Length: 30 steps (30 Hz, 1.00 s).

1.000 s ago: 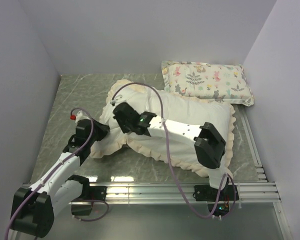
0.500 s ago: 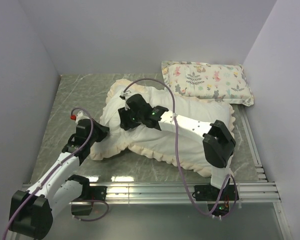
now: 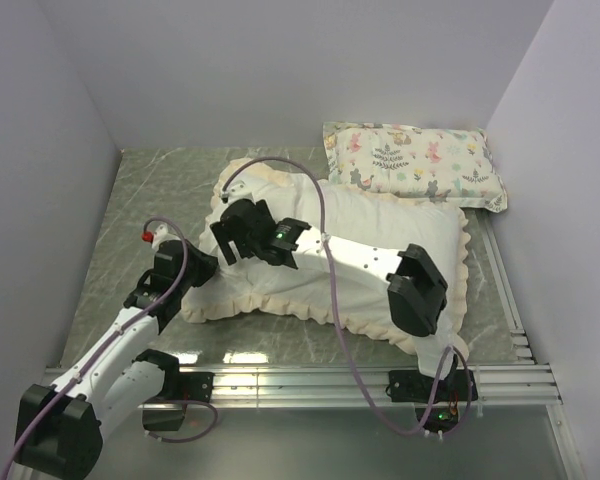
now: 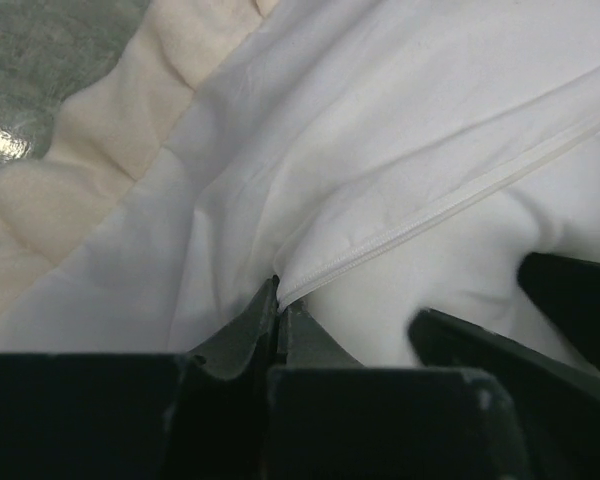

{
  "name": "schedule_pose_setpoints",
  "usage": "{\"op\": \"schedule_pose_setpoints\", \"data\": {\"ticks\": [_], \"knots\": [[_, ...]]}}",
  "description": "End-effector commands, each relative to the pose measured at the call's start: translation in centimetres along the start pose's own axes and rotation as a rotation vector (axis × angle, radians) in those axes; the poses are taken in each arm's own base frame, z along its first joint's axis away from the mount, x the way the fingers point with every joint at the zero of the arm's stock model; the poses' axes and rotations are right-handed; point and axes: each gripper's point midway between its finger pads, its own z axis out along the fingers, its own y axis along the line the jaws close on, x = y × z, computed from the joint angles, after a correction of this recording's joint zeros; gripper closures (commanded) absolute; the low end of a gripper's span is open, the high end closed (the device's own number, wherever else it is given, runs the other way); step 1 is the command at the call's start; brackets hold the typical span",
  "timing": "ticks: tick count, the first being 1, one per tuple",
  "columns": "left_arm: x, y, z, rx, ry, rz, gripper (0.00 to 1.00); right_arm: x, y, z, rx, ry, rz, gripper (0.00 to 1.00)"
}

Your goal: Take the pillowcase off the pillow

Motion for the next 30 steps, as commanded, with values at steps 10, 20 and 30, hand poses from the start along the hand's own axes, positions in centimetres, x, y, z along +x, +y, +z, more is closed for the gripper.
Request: {"op": "schedule_pose_setpoints", "data": {"ticks": [10, 20, 30], "knots": [[0.8, -0.4, -1.1, 0.014, 0.041, -0.002, 0.94, 5.3, -4.1, 5.2, 0.09, 0.174, 0.006, 1.0], [1.9, 2.8, -0.8, -0.109, 0.048, -0.017, 1.0, -2.2, -14.4, 0.9, 0.082, 0.002, 0.329, 1.0], [3.6, 5.8, -0.5, -0.193, 0.072, -0.029, 0.99, -8.7, -16.1, -4.7, 0.005, -0.188, 0.434, 1.0]]}}
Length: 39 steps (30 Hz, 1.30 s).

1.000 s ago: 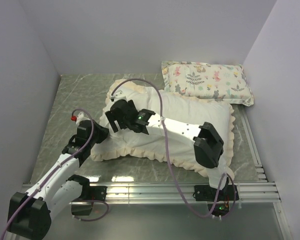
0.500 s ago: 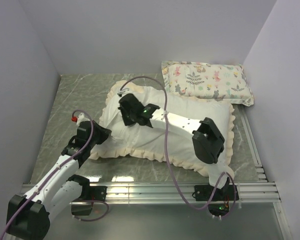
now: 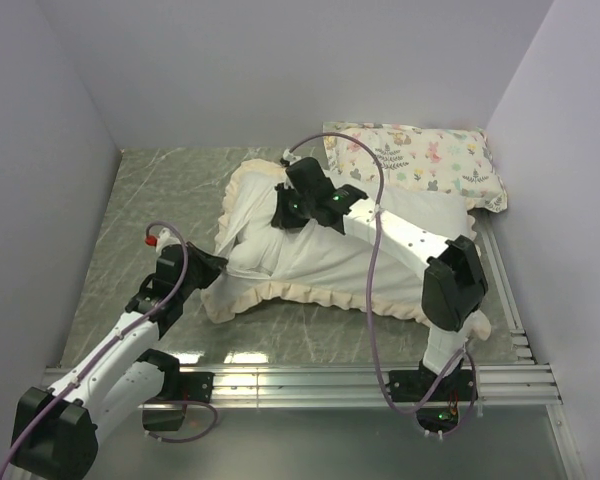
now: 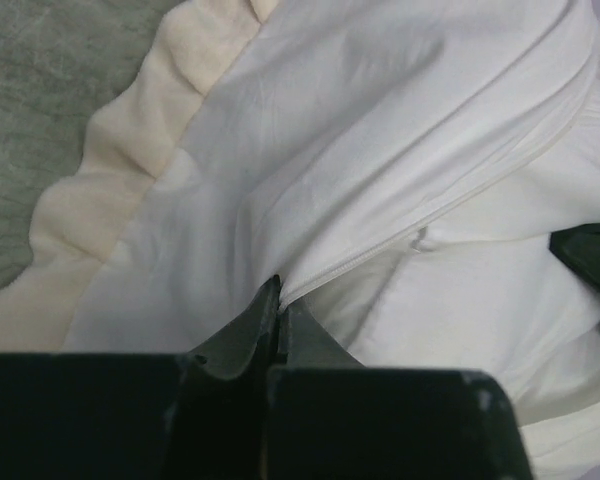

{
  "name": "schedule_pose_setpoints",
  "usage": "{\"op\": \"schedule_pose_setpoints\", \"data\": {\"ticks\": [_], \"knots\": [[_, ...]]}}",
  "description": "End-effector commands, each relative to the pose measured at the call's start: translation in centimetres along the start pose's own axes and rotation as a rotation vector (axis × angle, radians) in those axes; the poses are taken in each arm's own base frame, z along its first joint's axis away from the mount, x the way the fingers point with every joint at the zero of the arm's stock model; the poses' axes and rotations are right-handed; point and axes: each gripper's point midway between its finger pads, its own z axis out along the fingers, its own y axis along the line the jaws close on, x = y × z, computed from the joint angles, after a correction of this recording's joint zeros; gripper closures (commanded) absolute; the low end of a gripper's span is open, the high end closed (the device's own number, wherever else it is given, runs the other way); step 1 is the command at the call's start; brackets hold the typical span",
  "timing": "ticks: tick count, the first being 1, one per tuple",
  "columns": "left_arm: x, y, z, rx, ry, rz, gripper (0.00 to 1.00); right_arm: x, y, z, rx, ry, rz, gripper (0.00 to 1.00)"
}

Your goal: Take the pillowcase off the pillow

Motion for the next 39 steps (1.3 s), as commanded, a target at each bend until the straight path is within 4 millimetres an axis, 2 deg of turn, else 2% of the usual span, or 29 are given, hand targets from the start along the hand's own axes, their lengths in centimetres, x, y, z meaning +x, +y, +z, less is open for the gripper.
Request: {"op": "schedule_pose_setpoints", "data": {"ticks": [1, 6, 10, 11, 13, 14, 15, 17, 18, 20, 21, 22, 23, 24, 25, 26, 27, 29, 31, 34, 36, 39], "knots": [[2.5, 7.6, -0.3, -0.265, 0.057, 0.035, 1.0, -9.7, -3.0, -5.8, 0.081, -0.326, 0.055, 1.0], [3.5, 9.7, 0.2, -0.312, 0.061, 0.019, 0.99, -10.5, -1.1, -9.9, -0.01, -0.396, 0.05, 1.0], [3.4, 8.3, 0.8, -0.254, 0.058, -0.005, 0.99, -9.1, 0.3, -12.4, -0.092, -0.383, 0.02, 1.0], [3.0, 7.5, 0.9, -0.223, 0.05, -0.013, 0.98, -7.2, 0.4, -12.9, -0.118, -0.366, 0.013, 1.0], [1.9, 5.6, 1.0, -0.182, 0.03, -0.008, 0.95, -5.5, 1.4, -13.6, -0.192, -0.367, 0.007, 1.0], [1.6, 5.2, 1.0, -0.183, 0.028, 0.0, 0.94, -2.8, 1.5, -13.6, -0.22, -0.337, 0.002, 1.0], [0.6, 4.1, 1.3, -0.18, 0.014, 0.021, 0.94, -1.7, 2.5, -13.8, -0.263, -0.337, -0.001, 1.0], [0.1, 3.4, 1.5, -0.184, 0.015, 0.043, 0.93, 1.6, 3.0, -13.2, -0.266, -0.301, -0.016, 1.0], [-0.5, 2.5, 1.7, -0.177, 0.014, 0.063, 0.91, 3.7, 5.1, -13.1, -0.297, -0.273, -0.052, 1.0], [-0.8, 1.4, 1.7, -0.151, 0.024, 0.08, 0.85, 6.2, 5.6, -12.1, -0.283, -0.242, -0.071, 1.0], [-1.2, 0.2, 1.6, -0.121, 0.024, 0.099, 0.82, 7.0, 6.6, -11.9, -0.308, -0.239, -0.069, 1.0], [-1.2, -0.5, 1.4, -0.094, 0.038, 0.106, 0.78, 7.5, 6.6, -11.6, -0.311, -0.235, -0.069, 1.0], [-1.3, -1.1, 1.1, -0.079, 0.041, 0.11, 0.7, 8.3, 6.1, -10.7, -0.29, -0.22, -0.067, 1.0], [-2.0, -2.5, 0.5, -0.041, 0.027, 0.122, 0.66, 8.5, 6.0, -10.3, -0.286, -0.217, -0.066, 1.0], [-2.0, -2.8, 0.0, -0.037, 0.031, 0.131, 0.62, 8.7, 5.9, -9.9, -0.278, -0.212, -0.069, 1.0], [-2.2, -3.2, -0.4, -0.026, 0.025, 0.143, 0.53, 8.9, 5.7, -9.5, -0.268, -0.204, -0.073, 1.0], [-2.8, -4.2, -1.3, 0.003, 0.005, 0.15, 0.5, 9.0, 5.5, -9.3, -0.261, -0.204, -0.08, 1.0], [-3.1, -4.7, -2.3, 0.022, 0.0, 0.165, 0.44, 9.0, 5.5, -8.9, -0.255, -0.199, -0.084, 1.0], [-3.9, -5.9, -3.4, 0.056, -0.025, 0.186, 0.4, 8.8, 5.7, -8.8, -0.254, -0.2, -0.091, 1.0], [-3.7, -7.3, -4.4, 0.11, 0.0, 0.245, 0.36, 8.6, 5.8, -8.5, -0.251, -0.198, -0.094, 1.0], [-3.0, -8.5, -4.5, 0.145, 0.034, 0.299, 0.34, 8.7, 5.9, -8.4, -0.252, -0.194, -0.097, 1.0], [-2.6, -8.9, -3.7, 0.104, 0.034, 0.351, 0.32, 8.6, 6.0, -8.4, -0.247, -0.19, -0.106, 1.0]]}}
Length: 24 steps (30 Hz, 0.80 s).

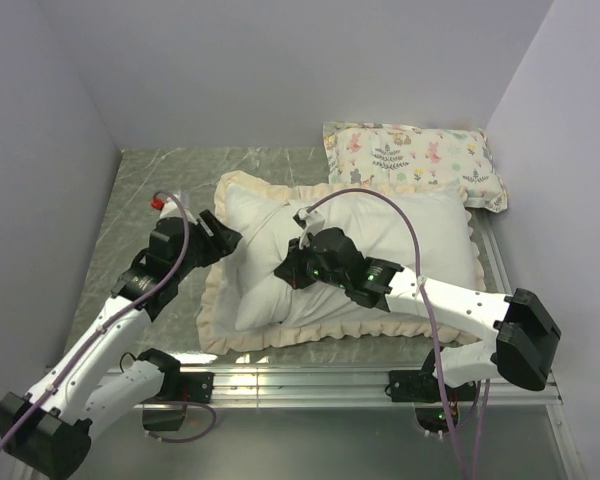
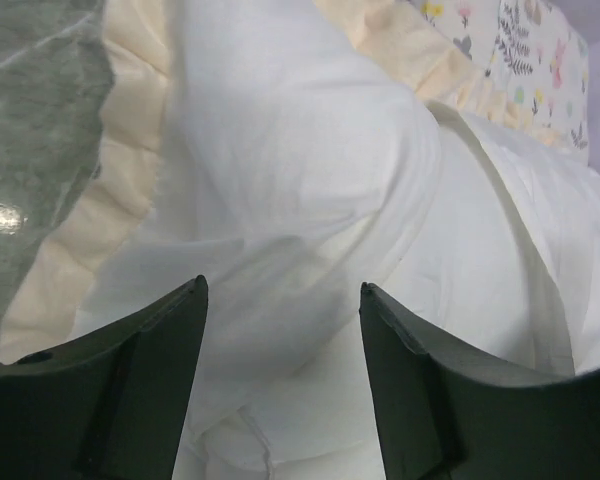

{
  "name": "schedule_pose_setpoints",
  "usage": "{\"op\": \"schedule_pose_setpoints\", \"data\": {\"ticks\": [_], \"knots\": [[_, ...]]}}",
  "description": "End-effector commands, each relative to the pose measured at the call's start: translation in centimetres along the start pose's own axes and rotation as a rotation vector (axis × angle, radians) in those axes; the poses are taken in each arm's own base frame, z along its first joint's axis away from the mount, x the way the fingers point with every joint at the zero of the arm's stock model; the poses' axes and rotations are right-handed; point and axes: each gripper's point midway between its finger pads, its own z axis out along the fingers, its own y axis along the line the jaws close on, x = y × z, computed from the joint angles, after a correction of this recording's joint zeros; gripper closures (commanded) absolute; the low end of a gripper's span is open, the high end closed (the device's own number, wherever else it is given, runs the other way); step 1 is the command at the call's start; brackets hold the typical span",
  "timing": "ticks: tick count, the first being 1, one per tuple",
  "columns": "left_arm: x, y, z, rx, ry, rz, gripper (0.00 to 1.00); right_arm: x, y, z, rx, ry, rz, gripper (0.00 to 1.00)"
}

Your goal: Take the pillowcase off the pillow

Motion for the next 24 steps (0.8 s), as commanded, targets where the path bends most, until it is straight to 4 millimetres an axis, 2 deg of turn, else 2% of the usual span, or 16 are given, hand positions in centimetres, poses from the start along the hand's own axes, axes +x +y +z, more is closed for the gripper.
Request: {"op": "schedule_pose_setpoints", "data": {"ticks": [1, 6, 10, 11, 13, 14, 16, 17, 20, 23, 24], "knots": [[0.0, -0.8, 0.6, -0.019, 0.019, 0.096, 0.32, -1.9, 1.1, -0.1, -0.011, -0.039, -0.016, 1.0], [0.4, -2.3, 2.2, 0.012, 0.041, 0.117, 0.31, -1.9, 0.9, -0.2, 0.016, -0.038, -0.028, 1.0], [0.2, -1.2, 3.4, -0.066, 0.031, 0.126, 0.34, -1.8, 1.1, -0.3, 0.013, -0.032, -0.034, 1.0], [-0.3, 0.0, 4.1, -0.141, 0.001, 0.114, 0.4, -1.8, 1.1, -0.4, 0.013, -0.032, -0.037, 1.0], [-1.4, 0.8, 4.5, -0.217, -0.043, 0.101, 0.53, -1.6, 1.4, -0.7, 0.014, -0.033, -0.043, 1.0], [-2.3, 1.9, 4.9, -0.285, -0.091, 0.087, 0.65, -1.7, 1.4, -1.1, 0.013, -0.039, -0.047, 1.0], [-4.0, 2.0, 5.3, -0.317, -0.145, 0.063, 0.75, -1.5, 1.4, -1.6, 0.017, -0.04, -0.05, 1.0], [-4.9, 1.9, 5.9, -0.325, -0.166, 0.048, 0.84, -1.3, 1.4, -2.1, 0.013, -0.044, -0.052, 1.0], [-7.2, 2.7, 7.1, -0.367, -0.208, 0.013, 0.94, -0.9, 1.0, -3.2, 0.019, -0.043, -0.053, 1.0], [-8.1, 3.4, 8.4, -0.385, -0.216, 0.005, 0.96, -0.7, 0.7, -4.3, 0.015, -0.056, -0.054, 1.0], [-9.1, 3.5, 8.8, -0.378, -0.23, -0.009, 0.96, -0.6, 0.6, -4.6, 0.015, -0.055, -0.055, 1.0]]}}
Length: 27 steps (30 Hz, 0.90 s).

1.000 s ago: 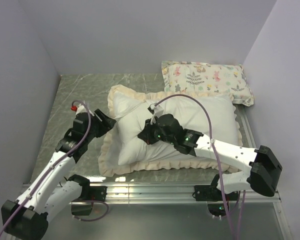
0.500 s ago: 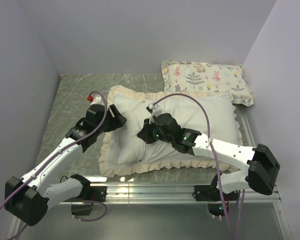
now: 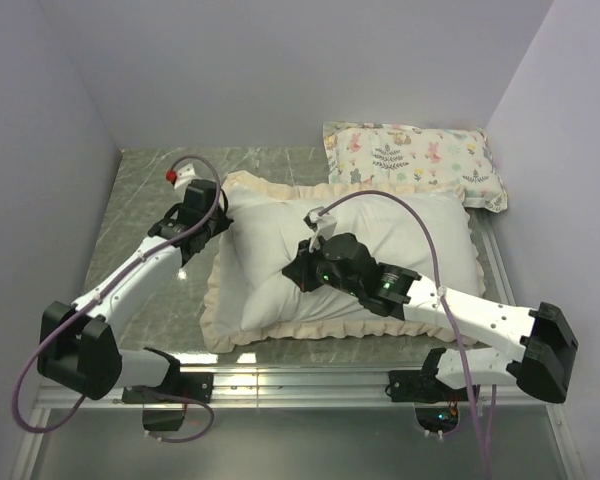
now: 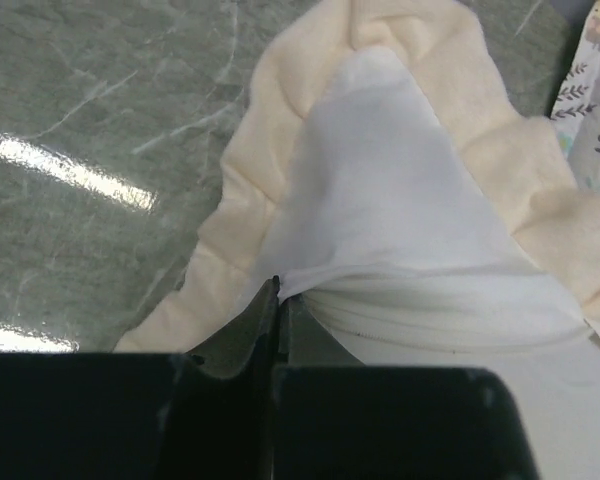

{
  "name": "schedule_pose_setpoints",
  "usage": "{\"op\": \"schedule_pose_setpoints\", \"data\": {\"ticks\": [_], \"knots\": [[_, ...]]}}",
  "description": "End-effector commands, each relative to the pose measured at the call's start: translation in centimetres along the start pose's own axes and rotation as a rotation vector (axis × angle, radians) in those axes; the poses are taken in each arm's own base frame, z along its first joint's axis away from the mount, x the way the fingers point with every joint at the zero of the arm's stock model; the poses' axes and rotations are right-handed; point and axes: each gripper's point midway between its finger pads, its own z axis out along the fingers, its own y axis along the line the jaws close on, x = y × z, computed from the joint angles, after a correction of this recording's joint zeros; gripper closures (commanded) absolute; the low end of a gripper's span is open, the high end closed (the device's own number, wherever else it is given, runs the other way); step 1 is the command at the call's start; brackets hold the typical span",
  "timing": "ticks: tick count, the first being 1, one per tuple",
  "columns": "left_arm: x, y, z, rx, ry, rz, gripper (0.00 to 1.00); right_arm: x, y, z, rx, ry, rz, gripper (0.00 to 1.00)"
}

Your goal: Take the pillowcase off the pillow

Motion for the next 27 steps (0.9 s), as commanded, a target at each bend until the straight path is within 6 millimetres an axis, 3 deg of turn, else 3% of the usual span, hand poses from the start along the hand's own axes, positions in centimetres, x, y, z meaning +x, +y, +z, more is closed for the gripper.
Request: {"op": "schedule_pose_setpoints", "data": {"ticks": [1, 6, 10, 11, 13, 14, 18, 19, 22, 23, 25, 26, 27], "knots": [[-5.8, -0.2, 1.5, -0.023, -0.152, -0.082, 0.96, 0.1, 0.2, -2.5, -0.017, -0.012, -0.012, 1.0], [-4.6, -0.4, 5.6, 0.002, -0.091, -0.07, 0.99, -0.8, 0.8, -4.1, -0.058, -0.05, -0.002, 1.0], [-1.2, -0.4, 8.4, 0.054, -0.003, -0.057, 0.99, -3.8, 2.1, -5.4, -0.086, -0.117, -0.004, 1.0], [0.4, 0.6, 9.3, 0.045, 0.033, -0.049, 0.99, -4.3, 2.1, -5.6, -0.083, -0.124, -0.006, 1.0], [0.6, 0.3, 9.9, 0.087, 0.025, -0.068, 1.0, -6.5, 2.6, -6.0, -0.087, -0.163, -0.007, 1.0], [1.8, 0.3, 9.9, 0.122, 0.064, -0.066, 0.99, -7.1, 2.7, -6.0, -0.087, -0.168, -0.009, 1.0], [1.1, -0.8, 9.1, 0.183, 0.074, -0.045, 0.94, -9.5, 2.9, -5.8, -0.099, -0.203, 0.008, 1.0], [0.8, -1.1, 8.8, 0.195, 0.071, -0.038, 0.9, -10.2, 3.1, -5.6, -0.105, -0.21, 0.01, 1.0], [-1.1, -2.3, 6.5, 0.235, 0.044, -0.029, 0.56, -11.6, 2.8, -5.0, -0.114, -0.218, 0.024, 1.0], [-2.9, -3.3, 5.0, 0.269, 0.003, -0.04, 0.39, -11.8, 2.9, -4.7, -0.123, -0.214, 0.028, 1.0], [-3.6, -2.9, 3.4, 0.243, 0.011, -0.045, 0.31, -12.5, 2.5, -4.0, -0.119, -0.215, 0.034, 1.0], [-5.2, -3.7, 1.6, 0.267, -0.025, -0.064, 0.2, -12.8, 2.6, -3.8, -0.132, -0.214, 0.038, 1.0], [-5.6, -3.4, 0.9, 0.25, -0.031, -0.077, 0.14, -13.3, 2.4, -3.6, -0.135, -0.221, 0.044, 1.0]]}}
